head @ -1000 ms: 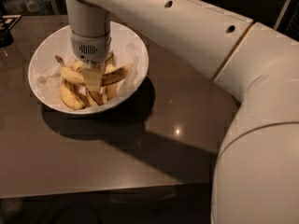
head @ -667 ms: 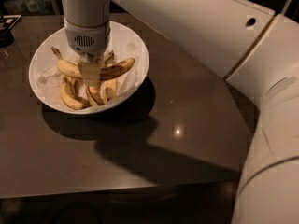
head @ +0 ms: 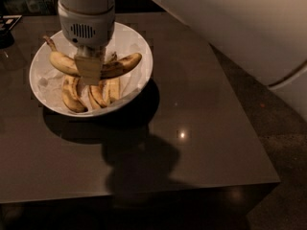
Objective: Pick banana from white bowl
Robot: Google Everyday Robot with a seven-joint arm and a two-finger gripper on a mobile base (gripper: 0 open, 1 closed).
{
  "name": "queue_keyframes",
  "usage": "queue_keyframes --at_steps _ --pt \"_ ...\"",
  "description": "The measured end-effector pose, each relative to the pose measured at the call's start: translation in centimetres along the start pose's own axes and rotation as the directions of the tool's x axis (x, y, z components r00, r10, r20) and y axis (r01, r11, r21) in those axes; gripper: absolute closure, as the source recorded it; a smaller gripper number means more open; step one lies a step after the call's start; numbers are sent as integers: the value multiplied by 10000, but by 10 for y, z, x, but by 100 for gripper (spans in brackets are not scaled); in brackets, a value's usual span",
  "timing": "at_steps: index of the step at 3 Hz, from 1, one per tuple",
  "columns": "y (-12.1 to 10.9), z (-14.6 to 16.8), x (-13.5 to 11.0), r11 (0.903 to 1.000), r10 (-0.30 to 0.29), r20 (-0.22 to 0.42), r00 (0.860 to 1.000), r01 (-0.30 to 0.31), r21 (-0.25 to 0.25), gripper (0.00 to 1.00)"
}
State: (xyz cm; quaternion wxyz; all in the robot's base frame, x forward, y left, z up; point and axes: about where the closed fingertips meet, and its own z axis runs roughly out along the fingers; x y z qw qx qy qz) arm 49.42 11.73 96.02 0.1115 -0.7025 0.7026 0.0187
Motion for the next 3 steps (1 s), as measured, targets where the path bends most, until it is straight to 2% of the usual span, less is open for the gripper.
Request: queue_keyframes --at_steps 1,2,3 --pt "25 -18 10 9998 -156 580 9982 149 140 100" --pt "68 -44 35 9986 -143 1194 9927 81 526 100" --pt "69 -44 36 9985 -126 1203 9927 61 545 100"
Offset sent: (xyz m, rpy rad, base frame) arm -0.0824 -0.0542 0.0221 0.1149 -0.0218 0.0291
